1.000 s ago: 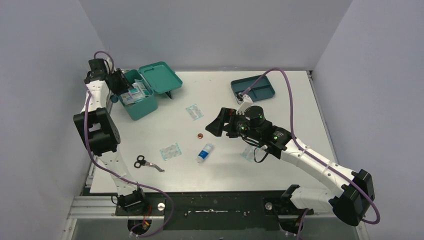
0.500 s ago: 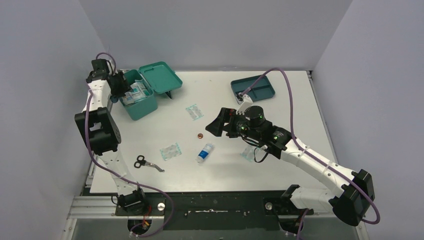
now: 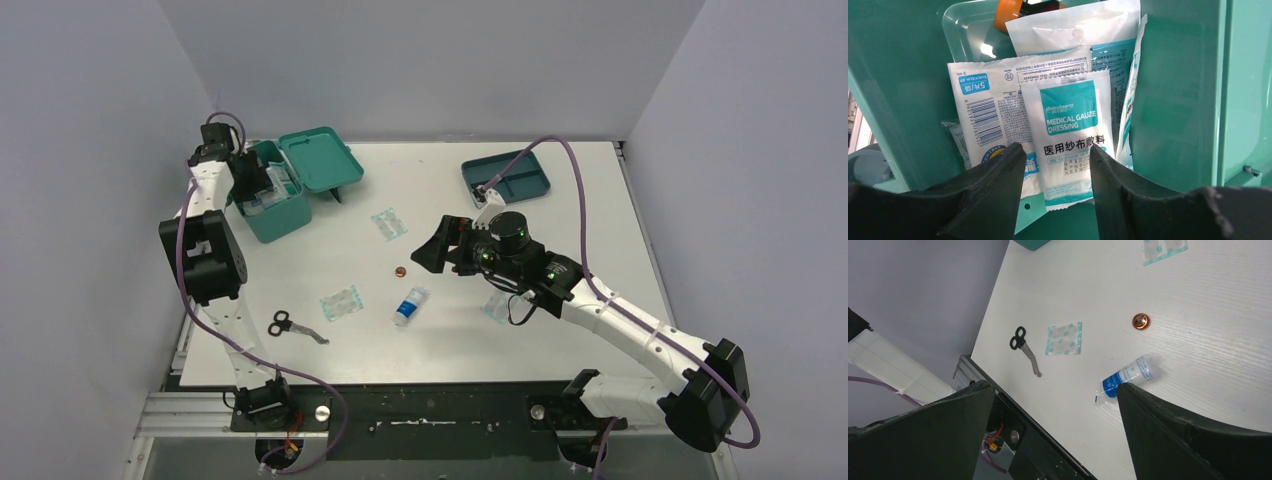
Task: Organize the medicine kit
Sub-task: Adjust the medical item in the medicine box.
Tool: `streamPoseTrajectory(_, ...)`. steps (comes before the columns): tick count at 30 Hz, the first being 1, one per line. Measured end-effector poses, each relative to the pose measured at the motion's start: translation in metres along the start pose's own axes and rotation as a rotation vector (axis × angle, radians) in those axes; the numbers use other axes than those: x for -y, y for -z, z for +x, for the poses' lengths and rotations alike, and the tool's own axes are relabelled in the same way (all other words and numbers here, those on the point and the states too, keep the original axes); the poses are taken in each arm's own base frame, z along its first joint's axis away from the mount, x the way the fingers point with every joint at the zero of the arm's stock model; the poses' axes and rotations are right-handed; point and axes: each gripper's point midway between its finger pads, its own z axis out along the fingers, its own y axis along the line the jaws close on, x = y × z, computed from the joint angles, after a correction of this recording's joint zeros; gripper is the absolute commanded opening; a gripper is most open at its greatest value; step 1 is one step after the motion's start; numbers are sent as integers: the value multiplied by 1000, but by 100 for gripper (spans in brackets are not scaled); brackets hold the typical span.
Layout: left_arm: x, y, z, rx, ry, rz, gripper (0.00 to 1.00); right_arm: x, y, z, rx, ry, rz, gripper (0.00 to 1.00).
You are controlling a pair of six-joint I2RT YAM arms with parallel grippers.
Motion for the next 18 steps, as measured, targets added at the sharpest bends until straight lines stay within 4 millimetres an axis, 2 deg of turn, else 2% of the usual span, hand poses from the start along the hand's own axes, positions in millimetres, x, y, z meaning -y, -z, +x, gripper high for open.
streamPoseTrajectory(11, 4, 1, -1, 2, 15, 5, 49, 1, 0, 0, 0, 7, 2, 100)
streamPoseTrajectory(14, 9, 9, -7, 15, 26, 23, 51, 4, 0, 1, 1, 5, 20, 100)
streamPoseTrajectory(18, 21, 29, -21, 58, 48, 64, 53, 14, 1, 2, 4, -11, 73, 100)
